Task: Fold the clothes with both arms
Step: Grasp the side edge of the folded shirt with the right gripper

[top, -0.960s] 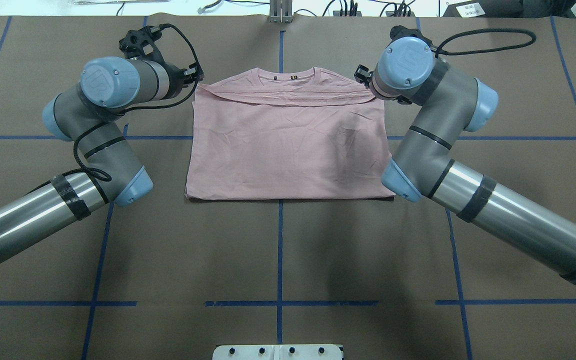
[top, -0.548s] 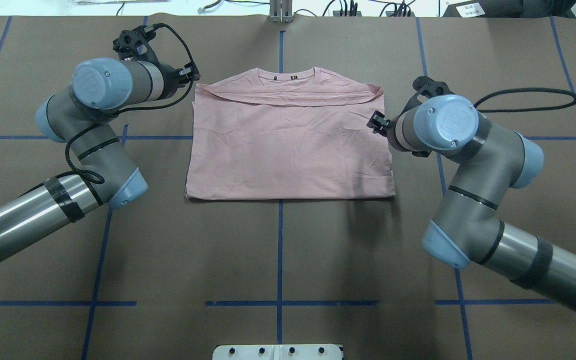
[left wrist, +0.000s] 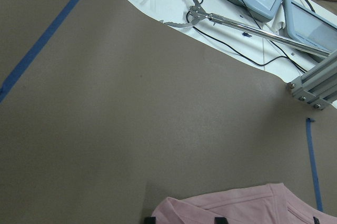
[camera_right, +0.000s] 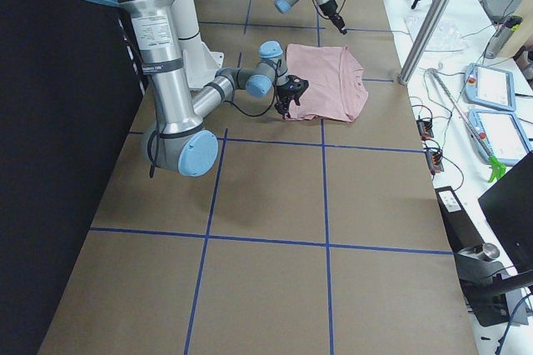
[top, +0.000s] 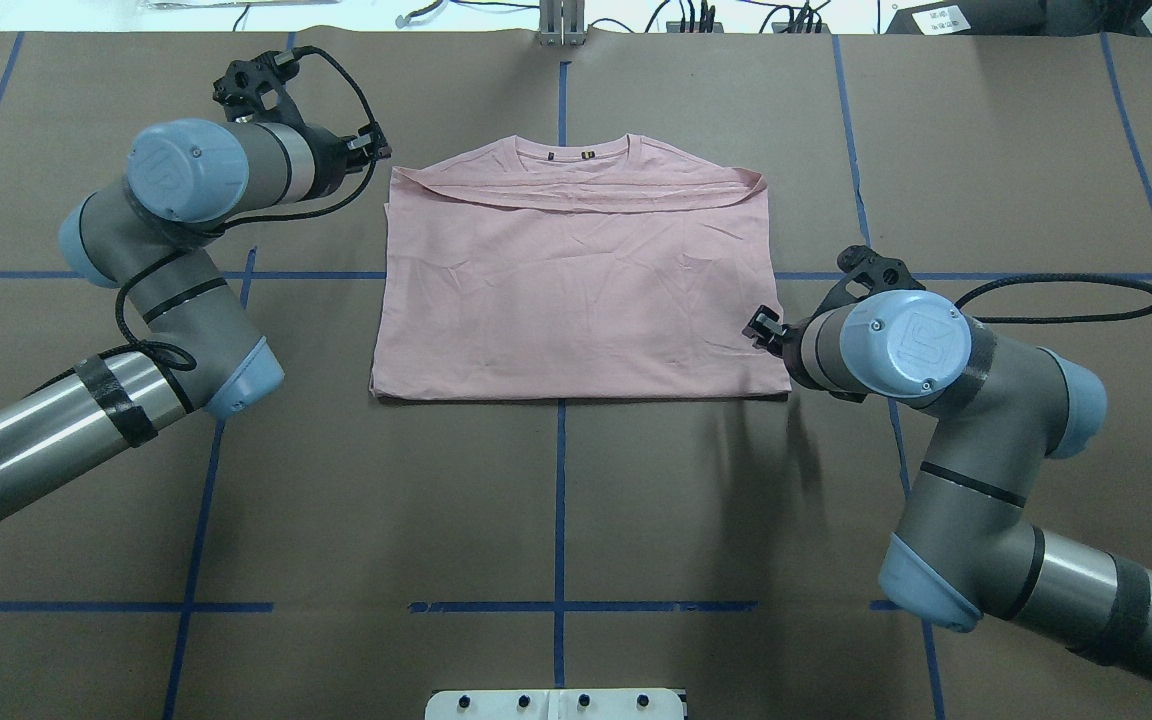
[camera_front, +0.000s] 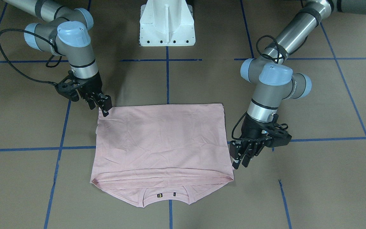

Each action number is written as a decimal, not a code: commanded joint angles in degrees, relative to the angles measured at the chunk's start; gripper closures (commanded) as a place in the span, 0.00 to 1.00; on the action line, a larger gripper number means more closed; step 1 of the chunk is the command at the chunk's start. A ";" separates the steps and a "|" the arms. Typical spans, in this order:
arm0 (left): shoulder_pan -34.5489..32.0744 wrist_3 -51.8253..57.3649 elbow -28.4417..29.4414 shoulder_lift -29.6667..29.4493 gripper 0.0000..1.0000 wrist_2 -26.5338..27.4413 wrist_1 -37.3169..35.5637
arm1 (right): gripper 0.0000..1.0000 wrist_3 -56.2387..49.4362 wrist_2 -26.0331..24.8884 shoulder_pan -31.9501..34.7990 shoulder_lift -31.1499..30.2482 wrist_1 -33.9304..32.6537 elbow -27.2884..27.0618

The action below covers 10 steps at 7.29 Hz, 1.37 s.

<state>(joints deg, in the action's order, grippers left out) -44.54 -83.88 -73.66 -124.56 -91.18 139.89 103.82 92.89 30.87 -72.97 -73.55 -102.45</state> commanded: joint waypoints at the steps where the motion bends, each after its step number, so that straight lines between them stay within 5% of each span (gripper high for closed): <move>1: -1.34 0.12 -0.96 0.19 0.52 0.03 0.03 | 0.30 0.07 0.36 -0.64 0.54 -0.01 0.67; 8: -1.25 -0.06 -0.96 0.72 0.52 0.03 0.21 | 0.46 0.15 0.36 -1.96 -0.86 -0.19 0.23; 10: -1.25 -0.06 -0.87 0.72 0.52 0.03 0.21 | 0.91 0.07 0.45 -1.96 -1.56 -0.10 -0.03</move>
<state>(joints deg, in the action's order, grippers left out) -45.79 -83.93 -74.57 -123.84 -91.14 140.09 103.96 93.28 28.97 -74.03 -73.72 -102.37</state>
